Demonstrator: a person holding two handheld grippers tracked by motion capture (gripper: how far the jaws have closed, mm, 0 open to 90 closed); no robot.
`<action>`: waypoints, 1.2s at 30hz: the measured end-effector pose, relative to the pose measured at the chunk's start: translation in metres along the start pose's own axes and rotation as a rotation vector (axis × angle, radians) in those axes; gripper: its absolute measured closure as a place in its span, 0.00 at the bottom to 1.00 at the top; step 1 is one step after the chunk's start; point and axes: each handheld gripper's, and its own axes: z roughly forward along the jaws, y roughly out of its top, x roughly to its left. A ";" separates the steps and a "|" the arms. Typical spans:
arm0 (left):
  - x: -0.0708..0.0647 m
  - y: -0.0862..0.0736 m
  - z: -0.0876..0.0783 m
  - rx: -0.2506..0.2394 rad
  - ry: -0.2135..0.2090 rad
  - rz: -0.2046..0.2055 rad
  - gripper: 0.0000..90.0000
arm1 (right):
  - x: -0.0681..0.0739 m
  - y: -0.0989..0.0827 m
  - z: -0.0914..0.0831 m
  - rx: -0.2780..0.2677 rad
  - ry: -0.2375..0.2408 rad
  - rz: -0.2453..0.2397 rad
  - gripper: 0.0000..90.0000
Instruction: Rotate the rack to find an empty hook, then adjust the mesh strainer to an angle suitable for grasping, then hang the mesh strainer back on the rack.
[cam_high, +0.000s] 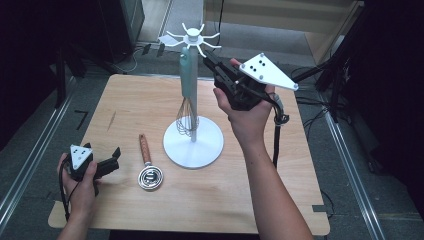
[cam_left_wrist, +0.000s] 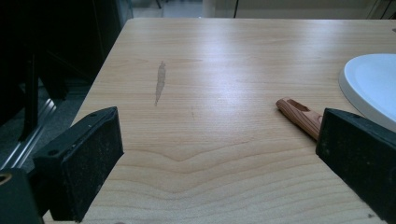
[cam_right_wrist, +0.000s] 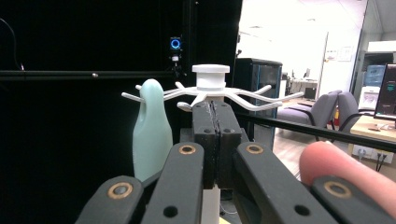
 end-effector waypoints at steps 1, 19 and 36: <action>0.000 0.000 0.000 -0.001 0.000 0.000 0.01 | 0.000 0.000 0.000 0.001 0.001 -0.002 1.00; 0.000 0.000 -0.001 0.001 0.000 -0.002 0.01 | -0.012 -0.013 -0.015 0.053 -0.014 -0.042 0.88; 0.000 0.000 0.000 0.001 0.007 -0.004 0.01 | -0.052 -0.061 -0.034 0.197 -0.135 -0.025 0.82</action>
